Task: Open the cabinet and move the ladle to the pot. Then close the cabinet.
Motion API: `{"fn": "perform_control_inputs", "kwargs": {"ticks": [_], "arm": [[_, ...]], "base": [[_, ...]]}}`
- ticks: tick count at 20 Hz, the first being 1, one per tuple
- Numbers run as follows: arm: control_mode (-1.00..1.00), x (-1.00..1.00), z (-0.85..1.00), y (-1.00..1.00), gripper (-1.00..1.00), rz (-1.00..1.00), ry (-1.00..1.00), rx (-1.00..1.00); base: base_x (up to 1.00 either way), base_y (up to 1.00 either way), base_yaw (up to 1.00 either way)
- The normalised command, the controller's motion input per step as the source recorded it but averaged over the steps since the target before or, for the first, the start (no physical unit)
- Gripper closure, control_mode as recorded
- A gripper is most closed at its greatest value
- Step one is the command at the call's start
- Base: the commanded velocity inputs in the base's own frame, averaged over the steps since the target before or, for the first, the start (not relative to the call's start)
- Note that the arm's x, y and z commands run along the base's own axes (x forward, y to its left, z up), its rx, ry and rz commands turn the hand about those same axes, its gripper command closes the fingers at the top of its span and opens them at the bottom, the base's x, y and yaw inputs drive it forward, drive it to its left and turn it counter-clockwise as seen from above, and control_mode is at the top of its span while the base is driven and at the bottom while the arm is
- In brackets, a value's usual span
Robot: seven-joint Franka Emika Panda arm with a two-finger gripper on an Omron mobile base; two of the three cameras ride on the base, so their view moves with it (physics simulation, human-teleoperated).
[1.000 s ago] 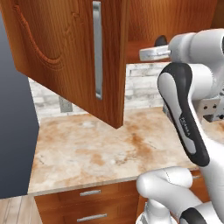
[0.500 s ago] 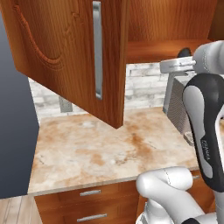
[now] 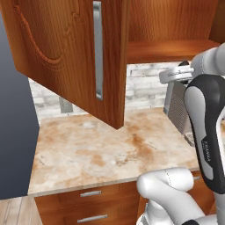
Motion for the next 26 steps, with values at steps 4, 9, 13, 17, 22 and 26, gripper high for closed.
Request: {"fn": "perform_control_inputs", "kwargs": {"ticks": [4,9,13,17,22,26], "arm": [[-1.00,-0.02,-0.09,0.00,1.00,0.00,0.00,0.00],[1.00,0.00,0.00,0.00,1.00,0.00,0.00,0.00],[1.00,0.00,0.00,0.00,1.00,0.00,0.00,0.00],[1.00,0.00,0.00,0.00,1.00,0.00,0.00,0.00],[1.00,0.00,0.00,0.00,1.00,0.00,0.00,0.00],[1.00,0.00,0.00,0.00,1.00,0.00,0.00,0.00]], "base": [[0.00,0.00,0.00],[-0.80,-0.01,-0.01],[-1.00,-0.04,-0.04],[-1.00,-0.01,-0.05],[-0.85,-0.22,-0.05],[-0.04,-0.87,-0.07]]}}
